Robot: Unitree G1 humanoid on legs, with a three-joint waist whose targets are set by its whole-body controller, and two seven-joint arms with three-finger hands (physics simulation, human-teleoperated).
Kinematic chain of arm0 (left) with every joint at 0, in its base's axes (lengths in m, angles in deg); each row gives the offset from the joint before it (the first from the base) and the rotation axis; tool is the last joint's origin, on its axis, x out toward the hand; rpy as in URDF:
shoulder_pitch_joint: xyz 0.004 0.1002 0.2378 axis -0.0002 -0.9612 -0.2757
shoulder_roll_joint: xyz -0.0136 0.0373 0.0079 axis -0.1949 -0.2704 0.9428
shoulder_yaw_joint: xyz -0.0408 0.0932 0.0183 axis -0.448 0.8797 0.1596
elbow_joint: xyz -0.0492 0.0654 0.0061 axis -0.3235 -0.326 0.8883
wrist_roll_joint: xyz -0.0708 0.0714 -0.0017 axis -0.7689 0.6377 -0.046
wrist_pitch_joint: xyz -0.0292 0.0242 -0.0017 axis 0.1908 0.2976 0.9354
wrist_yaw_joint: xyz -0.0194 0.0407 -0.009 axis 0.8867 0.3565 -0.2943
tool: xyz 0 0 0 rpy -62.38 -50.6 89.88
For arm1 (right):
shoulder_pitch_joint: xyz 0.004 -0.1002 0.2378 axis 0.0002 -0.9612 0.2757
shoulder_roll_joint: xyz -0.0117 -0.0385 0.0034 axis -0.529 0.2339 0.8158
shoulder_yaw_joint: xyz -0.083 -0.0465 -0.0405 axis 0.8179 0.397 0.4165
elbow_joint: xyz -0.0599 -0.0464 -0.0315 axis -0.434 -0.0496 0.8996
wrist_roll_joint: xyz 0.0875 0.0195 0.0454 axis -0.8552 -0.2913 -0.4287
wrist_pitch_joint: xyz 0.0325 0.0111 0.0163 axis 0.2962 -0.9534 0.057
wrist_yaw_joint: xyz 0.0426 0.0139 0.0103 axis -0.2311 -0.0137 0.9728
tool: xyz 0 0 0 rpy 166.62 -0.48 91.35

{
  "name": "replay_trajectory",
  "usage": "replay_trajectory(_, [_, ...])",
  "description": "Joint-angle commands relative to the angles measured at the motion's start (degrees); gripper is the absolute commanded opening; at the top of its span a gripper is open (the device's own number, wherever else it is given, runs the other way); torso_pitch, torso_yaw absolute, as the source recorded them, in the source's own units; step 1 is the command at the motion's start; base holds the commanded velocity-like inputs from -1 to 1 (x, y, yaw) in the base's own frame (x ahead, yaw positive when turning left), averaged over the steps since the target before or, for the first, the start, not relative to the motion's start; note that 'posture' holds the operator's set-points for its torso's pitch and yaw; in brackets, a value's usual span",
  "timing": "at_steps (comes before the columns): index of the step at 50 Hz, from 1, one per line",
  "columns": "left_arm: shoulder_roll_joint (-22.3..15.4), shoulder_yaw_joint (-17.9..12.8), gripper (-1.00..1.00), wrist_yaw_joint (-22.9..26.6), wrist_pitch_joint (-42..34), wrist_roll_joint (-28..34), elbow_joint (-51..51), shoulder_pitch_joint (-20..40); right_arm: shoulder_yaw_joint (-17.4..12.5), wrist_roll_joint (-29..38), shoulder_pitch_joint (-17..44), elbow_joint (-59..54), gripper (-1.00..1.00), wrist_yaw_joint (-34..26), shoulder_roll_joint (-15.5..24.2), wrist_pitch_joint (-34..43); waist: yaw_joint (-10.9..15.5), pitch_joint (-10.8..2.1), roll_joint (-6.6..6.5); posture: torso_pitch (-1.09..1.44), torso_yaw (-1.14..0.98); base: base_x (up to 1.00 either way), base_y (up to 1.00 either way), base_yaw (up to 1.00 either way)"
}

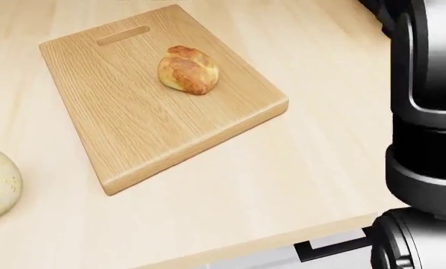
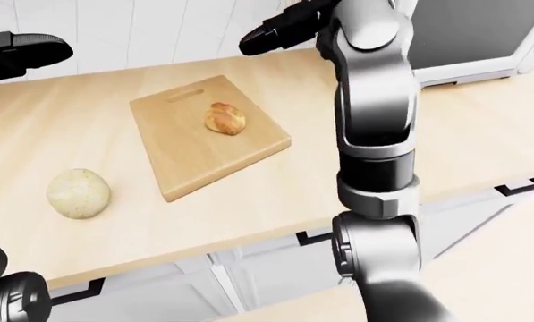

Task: Place the bread and cheese on the cutting board.

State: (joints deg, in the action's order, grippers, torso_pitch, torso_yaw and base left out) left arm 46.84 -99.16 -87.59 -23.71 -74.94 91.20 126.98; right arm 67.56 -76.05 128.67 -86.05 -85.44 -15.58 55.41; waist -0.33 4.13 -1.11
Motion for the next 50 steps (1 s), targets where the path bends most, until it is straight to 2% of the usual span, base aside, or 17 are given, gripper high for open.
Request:
replay_trajectory(1, [-1.0, -1.1, 1.00, 0.3, 1.3, 0.6, 1.1, 1.8, -1.2, 0.4, 1.1, 4.8, 1.00, 0.3, 1.2, 2.2, 0.0, -1.77, -0.17, 0.00, 0.00, 0.00, 0.00, 0.00])
replay_trajectory(7, [-1.0, -1.3, 1.00, 0.5, 1.3, 1.0, 1.0, 1.7, -3.8, -2.0, -6.5, 18.5, 1.00, 1.3, 2.1, 8.5, 0.1, -1.71, 0.06, 0.00, 0.00, 0.00, 0.00, 0.00])
replay_trajectory(9, [-0.9, -1.3, 1.00, 0.6, 1.3, 1.1, 1.0, 1.7, -3.8, -2.7, -8.2, 21.7, 1.00, 2.2, 2.6, 10.1, 0.2, -1.73, 0.14, 0.00, 0.00, 0.00, 0.00, 0.00])
replay_trajectory(10, [-0.9, -1.3, 1.00, 0.6, 1.2, 1.1, 1.1, 1.7, -3.0, -2.3, -9.7, 23.5, 1.00, 2.2, 3.2, 11.0, 0.2, -1.76, 0.17, 0.00, 0.00, 0.00, 0.00, 0.00])
replay_trajectory(16, [-0.9, -1.3, 1.00, 0.8, 1.4, 1.6, 1.0, 1.6, -5.2, -3.6, -11.7, 32.7, 1.00, 2.5, 5.4, 17.0, 0.1, -1.83, 0.21, 0.00, 0.00, 0.00, 0.00, 0.00])
replay_trajectory(23, [-1.1, -0.7, 1.00, 1.5, 1.1, 3.0, 1.8, 1.1, -4.8, -4.4, -15.5, 32.4, 1.00, 4.0, 5.6, 14.1, 0.0, -1.78, 0.34, 0.00, 0.00, 0.00, 0.00, 0.00])
replay_trajectory(29, [-1.5, -0.6, 1.00, 2.7, -3.9, 4.8, 4.8, 0.6, -7.3, -6.0, -15.9, 35.4, 1.00, 3.4, 7.2, 16.8, 0.0, -1.90, 0.34, 0.00, 0.00, 0.00, 0.00, 0.00])
replay_trajectory(36, [-2.3, -3.3, 1.00, 4.7, -10.3, 3.6, 7.6, 0.5, -7.9, -8.5, -17.8, 34.7, 1.00, 5.3, 7.7, 15.3, 0.0, -1.76, 0.42, 0.00, 0.00, 0.00, 0.00, 0.00])
replay_trajectory(44, [-2.2, -5.9, 1.00, 6.1, -15.8, 2.3, 14.1, -5.6, -7.7, -10.3, -18.9, 34.1, 1.00, 6.7, 7.9, 14.3, -0.1, -1.85, 0.21, 0.00, 0.00, 0.00, 0.00, 0.00])
replay_trajectory(50, [-1.9, -7.9, 1.00, 8.9, -15.4, 2.9, 17.5, -11.4, -7.6, -10.8, -19.0, 34.1, 1.00, 7.2, 8.0, 14.4, -0.1, -1.88, 0.19, 0.00, 0.00, 0.00, 0.00, 0.00])
